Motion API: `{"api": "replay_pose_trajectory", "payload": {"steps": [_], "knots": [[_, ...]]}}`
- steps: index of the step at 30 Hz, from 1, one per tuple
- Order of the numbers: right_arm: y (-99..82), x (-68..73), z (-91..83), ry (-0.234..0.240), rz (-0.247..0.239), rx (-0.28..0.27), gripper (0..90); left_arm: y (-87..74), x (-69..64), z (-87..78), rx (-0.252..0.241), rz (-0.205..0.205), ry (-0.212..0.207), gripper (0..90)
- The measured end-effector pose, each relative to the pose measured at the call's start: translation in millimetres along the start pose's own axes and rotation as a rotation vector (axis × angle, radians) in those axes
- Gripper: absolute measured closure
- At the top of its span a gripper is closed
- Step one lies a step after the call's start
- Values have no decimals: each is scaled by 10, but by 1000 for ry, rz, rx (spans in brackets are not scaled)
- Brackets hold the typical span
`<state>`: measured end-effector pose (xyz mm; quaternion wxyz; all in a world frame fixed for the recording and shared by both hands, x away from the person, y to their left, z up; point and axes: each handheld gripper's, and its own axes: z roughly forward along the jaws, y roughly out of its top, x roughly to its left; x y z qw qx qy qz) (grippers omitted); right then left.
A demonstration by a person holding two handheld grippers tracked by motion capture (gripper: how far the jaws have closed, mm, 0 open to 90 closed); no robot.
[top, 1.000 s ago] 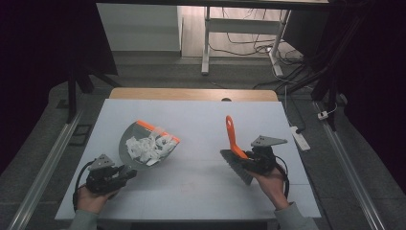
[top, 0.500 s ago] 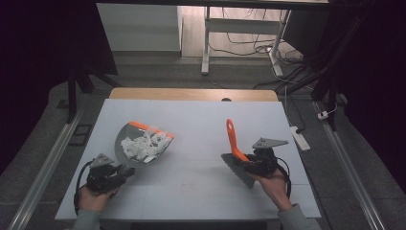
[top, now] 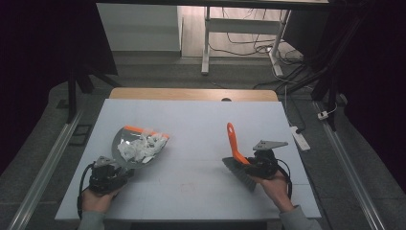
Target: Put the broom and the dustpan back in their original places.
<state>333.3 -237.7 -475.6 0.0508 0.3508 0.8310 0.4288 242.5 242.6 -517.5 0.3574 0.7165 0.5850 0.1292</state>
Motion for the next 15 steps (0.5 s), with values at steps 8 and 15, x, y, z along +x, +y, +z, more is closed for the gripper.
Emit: {"api": "replay_pose_trajectory", "payload": {"steps": [8,15], "knots": [[-36,-43,-12,6,24,17,707,16,-12,84,18,-52,38,616],[-55,-62,-15,10,31,33,707,27,-35,159,33,-90,60,616]]}}
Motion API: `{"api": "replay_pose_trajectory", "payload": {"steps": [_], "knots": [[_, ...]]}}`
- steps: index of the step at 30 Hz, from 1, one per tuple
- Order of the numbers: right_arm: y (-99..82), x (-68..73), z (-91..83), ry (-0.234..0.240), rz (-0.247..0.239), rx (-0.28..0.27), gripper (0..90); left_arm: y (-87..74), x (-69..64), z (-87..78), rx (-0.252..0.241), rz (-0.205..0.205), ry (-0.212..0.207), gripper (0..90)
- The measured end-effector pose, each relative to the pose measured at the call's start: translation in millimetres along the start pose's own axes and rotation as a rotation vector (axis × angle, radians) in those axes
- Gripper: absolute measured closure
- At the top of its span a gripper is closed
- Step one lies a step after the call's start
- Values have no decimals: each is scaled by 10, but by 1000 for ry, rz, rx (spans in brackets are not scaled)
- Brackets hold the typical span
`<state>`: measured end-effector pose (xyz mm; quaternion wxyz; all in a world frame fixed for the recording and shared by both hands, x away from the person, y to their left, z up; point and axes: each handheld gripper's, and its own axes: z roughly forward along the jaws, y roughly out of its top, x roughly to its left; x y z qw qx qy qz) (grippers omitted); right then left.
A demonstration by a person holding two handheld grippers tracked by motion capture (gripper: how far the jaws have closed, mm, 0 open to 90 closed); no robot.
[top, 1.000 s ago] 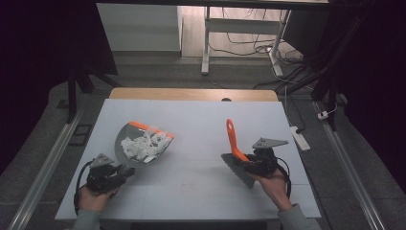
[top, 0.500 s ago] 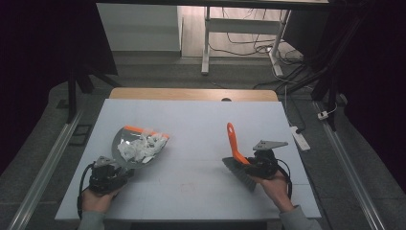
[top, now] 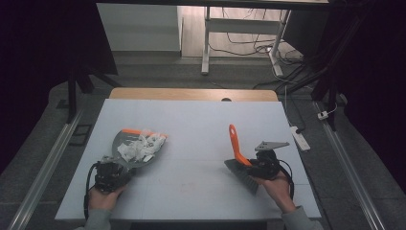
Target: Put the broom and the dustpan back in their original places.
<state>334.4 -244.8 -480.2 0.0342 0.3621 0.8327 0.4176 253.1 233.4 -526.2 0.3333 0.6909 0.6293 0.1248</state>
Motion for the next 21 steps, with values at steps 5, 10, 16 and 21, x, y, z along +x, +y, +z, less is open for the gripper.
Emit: {"api": "replay_pose_trajectory", "payload": {"steps": [5,10,16,21], "knots": [[-11,-24,10,3,16,15,707,-1,-19,31,12,-9,10,616],[-15,-47,24,6,27,31,707,12,-54,74,30,-22,13,616],[-27,-109,55,-13,46,52,707,27,-82,135,42,-55,26,615],[-28,-176,85,-18,72,64,706,34,-109,165,46,-62,38,614]]}}
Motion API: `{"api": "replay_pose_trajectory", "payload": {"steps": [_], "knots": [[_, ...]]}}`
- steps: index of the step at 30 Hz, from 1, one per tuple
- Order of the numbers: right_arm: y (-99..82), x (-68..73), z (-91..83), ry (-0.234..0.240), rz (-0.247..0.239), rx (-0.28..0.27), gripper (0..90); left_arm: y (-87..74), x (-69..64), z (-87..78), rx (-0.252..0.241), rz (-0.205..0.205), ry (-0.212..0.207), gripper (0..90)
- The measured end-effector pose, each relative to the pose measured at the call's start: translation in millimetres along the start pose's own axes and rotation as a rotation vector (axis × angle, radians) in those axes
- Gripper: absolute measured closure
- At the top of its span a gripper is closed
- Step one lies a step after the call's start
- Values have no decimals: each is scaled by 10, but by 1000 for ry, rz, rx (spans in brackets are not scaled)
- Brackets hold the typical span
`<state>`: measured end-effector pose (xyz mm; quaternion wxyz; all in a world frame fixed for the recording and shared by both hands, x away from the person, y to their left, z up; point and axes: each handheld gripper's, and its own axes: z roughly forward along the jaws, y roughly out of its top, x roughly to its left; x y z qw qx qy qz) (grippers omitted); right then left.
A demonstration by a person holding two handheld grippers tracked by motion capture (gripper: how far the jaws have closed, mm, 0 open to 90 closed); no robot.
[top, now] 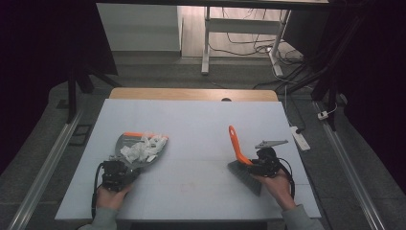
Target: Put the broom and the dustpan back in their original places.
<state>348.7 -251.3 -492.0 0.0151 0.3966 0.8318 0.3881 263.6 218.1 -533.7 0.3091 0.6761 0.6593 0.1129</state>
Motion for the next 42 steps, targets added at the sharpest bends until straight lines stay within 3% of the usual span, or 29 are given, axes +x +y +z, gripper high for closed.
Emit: {"api": "replay_pose_trajectory", "payload": {"steps": [9,20,28,34,37,42], "knots": [[13,-126,25,-7,40,11,699,9,-28,13,-4,-7,-9,595],[36,-272,60,-12,23,30,649,9,-49,3,-11,1,-37,493],[30,-315,111,-75,-4,69,507,4,-16,-44,-41,-7,-49,386],[22,-336,135,-107,4,88,441,-27,-22,-110,-59,19,-57,258],[26,-324,137,-145,-3,89,405,-49,-7,-152,-68,23,-63,235],[22,-326,123,-166,1,77,390,-70,17,-223,-89,35,-73,223]]}}
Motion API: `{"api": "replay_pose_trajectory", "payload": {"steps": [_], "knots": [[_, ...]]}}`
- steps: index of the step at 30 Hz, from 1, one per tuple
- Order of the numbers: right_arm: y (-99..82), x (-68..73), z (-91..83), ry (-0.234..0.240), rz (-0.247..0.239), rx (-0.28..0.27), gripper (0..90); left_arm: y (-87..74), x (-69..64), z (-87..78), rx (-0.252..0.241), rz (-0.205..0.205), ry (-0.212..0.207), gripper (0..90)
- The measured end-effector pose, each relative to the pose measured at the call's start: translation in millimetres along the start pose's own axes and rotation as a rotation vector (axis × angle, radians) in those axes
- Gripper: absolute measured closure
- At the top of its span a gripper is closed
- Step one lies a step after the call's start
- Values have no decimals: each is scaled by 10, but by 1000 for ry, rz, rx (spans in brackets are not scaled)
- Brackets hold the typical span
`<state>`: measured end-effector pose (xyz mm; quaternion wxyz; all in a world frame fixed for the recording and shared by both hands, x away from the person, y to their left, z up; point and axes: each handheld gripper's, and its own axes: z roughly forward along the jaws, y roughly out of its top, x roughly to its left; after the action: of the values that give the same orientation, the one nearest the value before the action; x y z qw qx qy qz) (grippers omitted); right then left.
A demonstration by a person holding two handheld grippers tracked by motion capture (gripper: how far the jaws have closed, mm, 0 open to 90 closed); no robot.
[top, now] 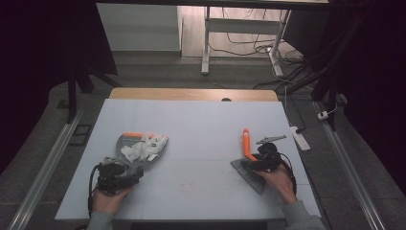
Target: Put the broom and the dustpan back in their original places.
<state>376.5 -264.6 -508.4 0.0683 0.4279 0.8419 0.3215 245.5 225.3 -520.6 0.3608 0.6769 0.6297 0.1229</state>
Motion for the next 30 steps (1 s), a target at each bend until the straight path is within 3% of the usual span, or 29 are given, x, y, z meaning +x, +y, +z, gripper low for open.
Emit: {"api": "replay_pose_trajectory", "payload": {"steps": [5,10,14,16,24,30], "knots": [[-3,-2,-113,-24,6,-60,399,-6,13,-79,-20,43,10,220],[-37,54,-204,-11,-47,-107,424,9,39,-159,-44,89,-17,262],[-77,101,-253,16,-89,-136,428,45,26,-197,-45,182,-37,304],[-103,122,-284,31,-104,-153,428,72,34,-195,-45,208,-69,304],[-214,191,-354,35,-165,-175,432,179,29,-81,-13,268,-158,298],[-311,194,-395,25,-163,-175,436,188,41,-65,-4,292,-182,300]]}}
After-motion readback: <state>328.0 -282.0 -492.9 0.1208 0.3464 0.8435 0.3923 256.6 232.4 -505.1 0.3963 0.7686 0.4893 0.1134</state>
